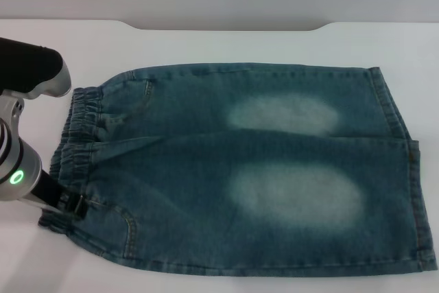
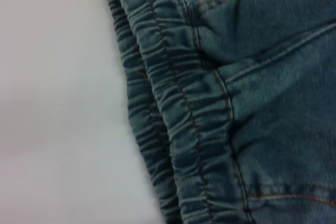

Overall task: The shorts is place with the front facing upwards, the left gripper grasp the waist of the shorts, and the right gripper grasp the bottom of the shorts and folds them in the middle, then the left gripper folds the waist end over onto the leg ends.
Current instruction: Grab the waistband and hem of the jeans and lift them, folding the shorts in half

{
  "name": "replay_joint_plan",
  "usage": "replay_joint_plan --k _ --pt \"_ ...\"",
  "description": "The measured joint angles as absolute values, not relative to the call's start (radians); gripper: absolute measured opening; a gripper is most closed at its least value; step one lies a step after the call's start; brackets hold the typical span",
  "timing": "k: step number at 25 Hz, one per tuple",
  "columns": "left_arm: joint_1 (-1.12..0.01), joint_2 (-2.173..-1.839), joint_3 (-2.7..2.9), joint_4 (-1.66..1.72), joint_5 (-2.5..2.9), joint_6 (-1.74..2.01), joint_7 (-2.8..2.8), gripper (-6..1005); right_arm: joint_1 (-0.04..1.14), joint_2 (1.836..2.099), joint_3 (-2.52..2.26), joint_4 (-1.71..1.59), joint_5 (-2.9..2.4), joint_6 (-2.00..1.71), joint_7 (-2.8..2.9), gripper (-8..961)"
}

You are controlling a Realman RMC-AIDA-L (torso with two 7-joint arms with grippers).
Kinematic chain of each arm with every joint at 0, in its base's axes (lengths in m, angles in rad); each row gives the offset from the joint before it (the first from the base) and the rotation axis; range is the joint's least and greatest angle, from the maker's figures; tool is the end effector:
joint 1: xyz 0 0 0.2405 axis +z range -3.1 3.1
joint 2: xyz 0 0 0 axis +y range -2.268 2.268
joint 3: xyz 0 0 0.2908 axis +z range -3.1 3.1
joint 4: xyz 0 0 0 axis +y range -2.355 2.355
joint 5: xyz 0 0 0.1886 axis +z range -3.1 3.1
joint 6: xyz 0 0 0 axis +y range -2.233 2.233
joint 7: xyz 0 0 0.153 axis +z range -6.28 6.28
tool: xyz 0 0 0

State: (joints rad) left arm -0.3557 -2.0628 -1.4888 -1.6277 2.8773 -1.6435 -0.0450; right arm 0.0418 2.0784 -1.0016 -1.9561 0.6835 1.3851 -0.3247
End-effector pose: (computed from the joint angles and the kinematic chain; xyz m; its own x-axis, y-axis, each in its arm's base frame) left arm -0.2658 0.2926 -0.0100 0.3524 0.9338 -0.0625 0.6247 -0.2844 -0.7272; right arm 0.2916 0.2698 0.1316 0.4707 -0.6750 -0.5682 -0.7906 -0.0367 -0.6113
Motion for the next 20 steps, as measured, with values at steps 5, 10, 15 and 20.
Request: replay_joint_plan --k 5,10,15,20 --pt "-0.35 -2.062 -1.486 -1.627 2.876 -1.629 -0.04 490 0.04 2.078 -1.0 -1.969 0.684 1.4 -0.325 651" --pt "-0.343 -2.06 -1.485 -1.605 2.879 -1.624 -0.038 278 0.037 2.079 -0.993 -1.975 0.684 1.415 -0.327 651" --pt "-0.328 -2.06 -1.479 -1.62 2.88 -1.624 -0.038 90 0.03 2.08 -0.989 -1.983 0.687 1.417 -0.331 651" --pt "-0.325 -2.06 -1.464 -1.636 2.88 -1.633 -0.038 2 0.029 2.082 -0.989 -1.983 0.698 1.418 -0.336 650"
